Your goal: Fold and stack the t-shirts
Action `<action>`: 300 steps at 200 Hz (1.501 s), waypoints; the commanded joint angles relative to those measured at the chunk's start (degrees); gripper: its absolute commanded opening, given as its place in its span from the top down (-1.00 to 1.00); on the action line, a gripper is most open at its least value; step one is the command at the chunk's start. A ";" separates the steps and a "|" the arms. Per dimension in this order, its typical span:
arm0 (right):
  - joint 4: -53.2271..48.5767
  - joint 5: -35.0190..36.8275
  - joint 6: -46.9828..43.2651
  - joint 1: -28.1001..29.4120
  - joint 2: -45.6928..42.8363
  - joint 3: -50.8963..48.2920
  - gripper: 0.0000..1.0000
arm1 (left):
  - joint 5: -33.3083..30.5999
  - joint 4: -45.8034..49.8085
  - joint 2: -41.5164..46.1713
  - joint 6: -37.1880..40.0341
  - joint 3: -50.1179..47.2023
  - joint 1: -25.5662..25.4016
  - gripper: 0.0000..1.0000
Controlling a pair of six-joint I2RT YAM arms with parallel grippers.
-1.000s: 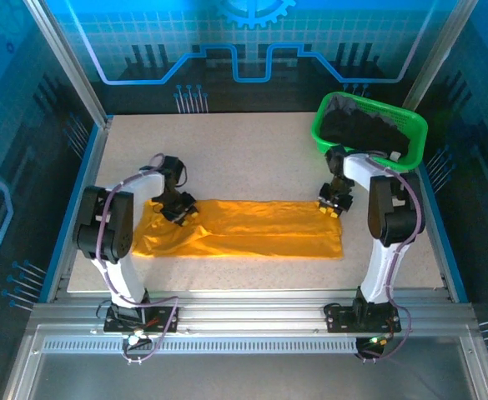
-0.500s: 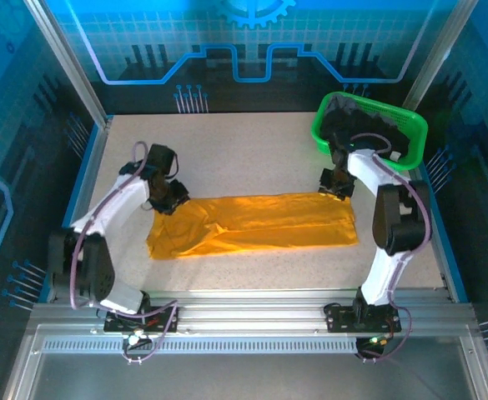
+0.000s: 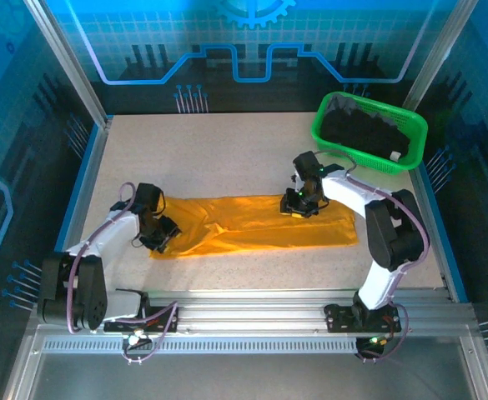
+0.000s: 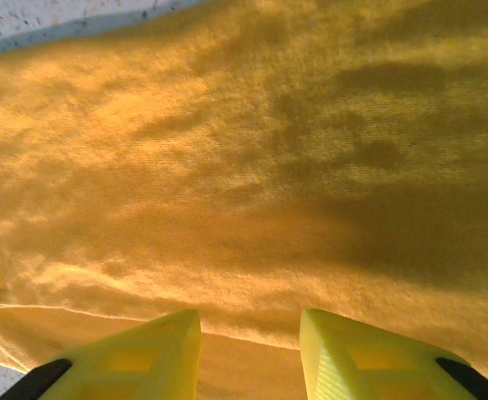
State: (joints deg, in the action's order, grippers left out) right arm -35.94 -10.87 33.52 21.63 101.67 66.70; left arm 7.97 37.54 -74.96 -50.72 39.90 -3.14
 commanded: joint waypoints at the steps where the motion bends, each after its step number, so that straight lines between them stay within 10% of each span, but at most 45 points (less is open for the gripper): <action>1: -0.03 -3.06 -0.98 -0.45 1.53 0.77 0.24 | 1.73 -5.68 -0.63 0.35 -1.43 0.59 0.26; 196: -0.14 -3.96 -0.39 -0.80 4.14 1.90 0.24 | 0.96 -8.48 -2.20 1.53 -1.72 -2.93 0.36; 300: -0.60 -3.54 -0.36 -0.86 3.86 1.06 0.26 | 0.23 -4.68 0.72 2.55 -0.22 -2.94 1.00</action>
State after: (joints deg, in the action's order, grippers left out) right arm -35.88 -13.98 33.39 21.32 105.03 67.29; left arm 8.40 29.47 -76.31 -49.17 37.21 -5.76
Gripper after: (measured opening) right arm 0.374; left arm 0.055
